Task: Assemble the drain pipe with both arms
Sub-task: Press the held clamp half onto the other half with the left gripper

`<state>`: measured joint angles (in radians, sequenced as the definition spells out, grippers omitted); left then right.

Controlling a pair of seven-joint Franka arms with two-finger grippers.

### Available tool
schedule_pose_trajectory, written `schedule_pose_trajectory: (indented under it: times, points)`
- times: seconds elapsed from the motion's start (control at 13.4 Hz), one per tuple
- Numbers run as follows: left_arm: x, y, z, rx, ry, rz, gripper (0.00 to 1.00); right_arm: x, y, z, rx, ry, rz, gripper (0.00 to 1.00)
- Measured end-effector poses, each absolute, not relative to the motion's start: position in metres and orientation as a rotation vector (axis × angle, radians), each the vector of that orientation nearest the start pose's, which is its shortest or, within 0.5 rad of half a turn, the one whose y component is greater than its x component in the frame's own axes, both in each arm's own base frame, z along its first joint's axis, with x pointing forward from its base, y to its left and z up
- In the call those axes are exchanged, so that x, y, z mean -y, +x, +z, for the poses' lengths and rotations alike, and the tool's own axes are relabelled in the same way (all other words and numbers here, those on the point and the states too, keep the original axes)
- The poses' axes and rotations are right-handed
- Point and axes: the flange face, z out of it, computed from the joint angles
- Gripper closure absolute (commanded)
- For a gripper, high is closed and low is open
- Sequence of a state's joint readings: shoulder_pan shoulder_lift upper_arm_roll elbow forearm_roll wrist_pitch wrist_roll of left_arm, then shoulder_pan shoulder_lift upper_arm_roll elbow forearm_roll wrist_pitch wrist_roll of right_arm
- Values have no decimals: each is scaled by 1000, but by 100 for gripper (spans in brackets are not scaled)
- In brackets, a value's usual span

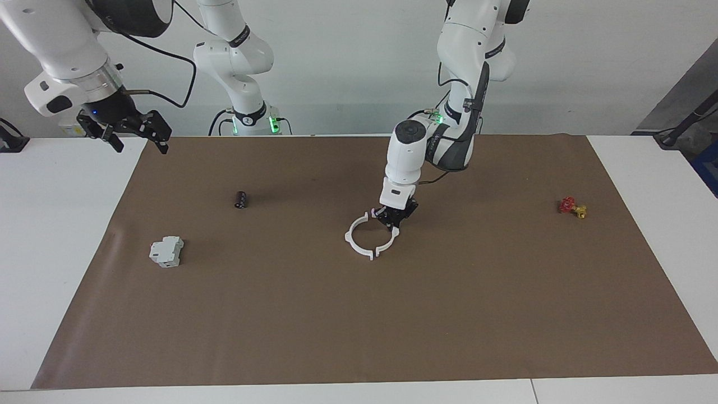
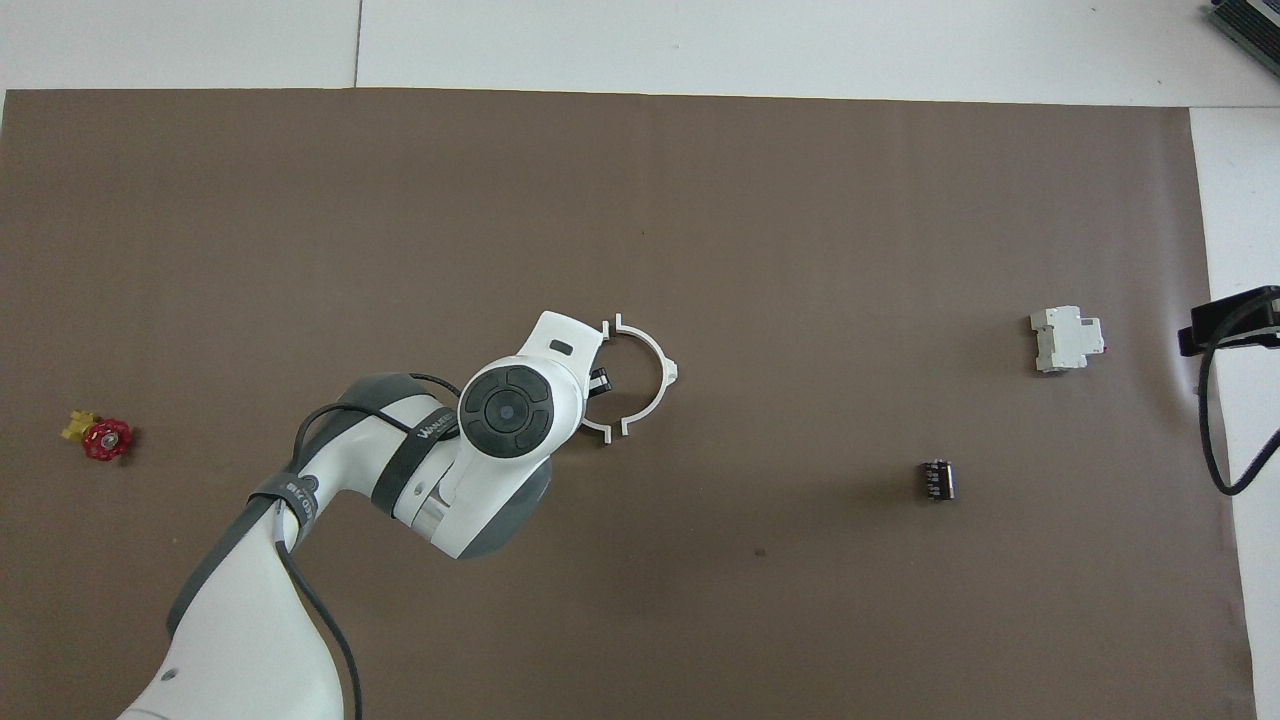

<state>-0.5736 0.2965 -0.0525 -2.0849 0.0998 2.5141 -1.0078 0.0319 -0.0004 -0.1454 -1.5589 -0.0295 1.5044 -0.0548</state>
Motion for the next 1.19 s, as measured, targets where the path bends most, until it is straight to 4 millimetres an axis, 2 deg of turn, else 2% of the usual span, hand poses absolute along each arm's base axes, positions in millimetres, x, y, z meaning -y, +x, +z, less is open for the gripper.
schedule_pose_trajectory:
  times: [0.52, 0.74, 1.19]
  points:
    - [354, 490, 303, 492, -3189, -254, 100, 65, 544, 625, -95, -3164, 89, 0]
    - [353, 492, 295, 500, -3188, -252, 100, 65, 544, 625, -95, -3164, 89, 0]
    - [353, 493, 295, 590, -3178, -250, 100, 65, 544, 625, -95, -3164, 89, 0]
